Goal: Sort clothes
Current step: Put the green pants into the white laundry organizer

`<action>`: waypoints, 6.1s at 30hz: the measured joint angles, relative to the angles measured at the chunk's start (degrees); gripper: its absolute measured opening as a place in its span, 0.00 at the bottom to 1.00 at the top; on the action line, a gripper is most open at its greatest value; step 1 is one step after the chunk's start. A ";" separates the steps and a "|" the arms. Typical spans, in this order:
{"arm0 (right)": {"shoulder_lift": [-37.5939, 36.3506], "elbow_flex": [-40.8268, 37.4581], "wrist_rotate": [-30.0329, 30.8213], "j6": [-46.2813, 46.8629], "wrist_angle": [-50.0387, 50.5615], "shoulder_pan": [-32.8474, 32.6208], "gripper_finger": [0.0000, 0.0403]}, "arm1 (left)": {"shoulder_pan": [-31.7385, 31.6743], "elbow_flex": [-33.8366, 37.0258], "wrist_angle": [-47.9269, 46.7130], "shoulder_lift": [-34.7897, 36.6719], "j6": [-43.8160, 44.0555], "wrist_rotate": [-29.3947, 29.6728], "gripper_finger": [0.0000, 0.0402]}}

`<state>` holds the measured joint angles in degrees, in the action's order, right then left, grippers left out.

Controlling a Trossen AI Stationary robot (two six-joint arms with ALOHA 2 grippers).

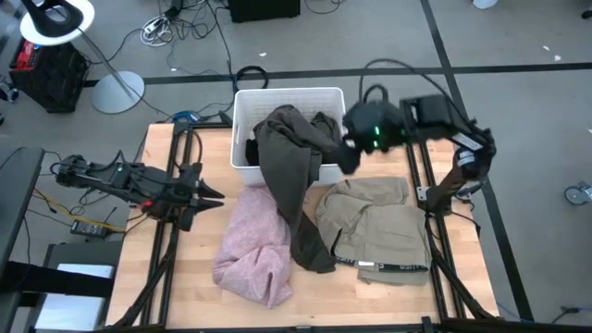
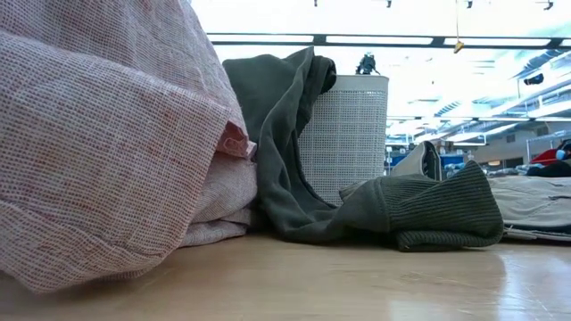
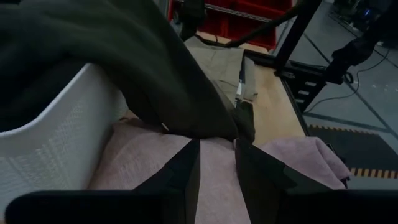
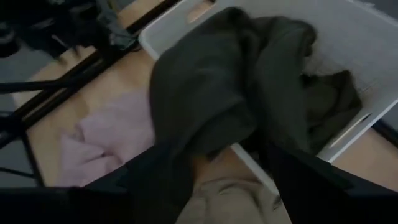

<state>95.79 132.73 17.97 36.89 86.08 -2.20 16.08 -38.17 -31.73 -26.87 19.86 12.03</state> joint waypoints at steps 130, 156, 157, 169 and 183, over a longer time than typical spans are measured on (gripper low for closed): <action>8.37 -13.65 -2.27 -32.42 -51.22 18.06 0.00 | 0.04 0.00 -0.99 -0.01 1.23 4.12 0.26; 40.63 -13.07 -27.63 -11.22 -41.26 25.91 0.00 | 0.04 0.02 -1.72 0.00 1.79 6.77 0.26; 40.63 -13.10 -27.62 -11.31 -41.55 25.92 0.00 | 0.04 0.02 -1.67 0.00 1.83 6.82 0.26; 28.92 -14.16 -18.77 -16.05 -43.45 27.48 0.01 | 0.05 0.02 -1.47 0.00 3.10 7.08 0.26; 16.87 -13.94 -6.01 -20.00 -40.30 27.55 0.01 | 0.04 0.02 -0.56 0.00 3.22 7.06 0.26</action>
<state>112.67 118.78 11.97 16.88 45.78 25.34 16.12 -38.15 -32.29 -26.87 23.08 19.09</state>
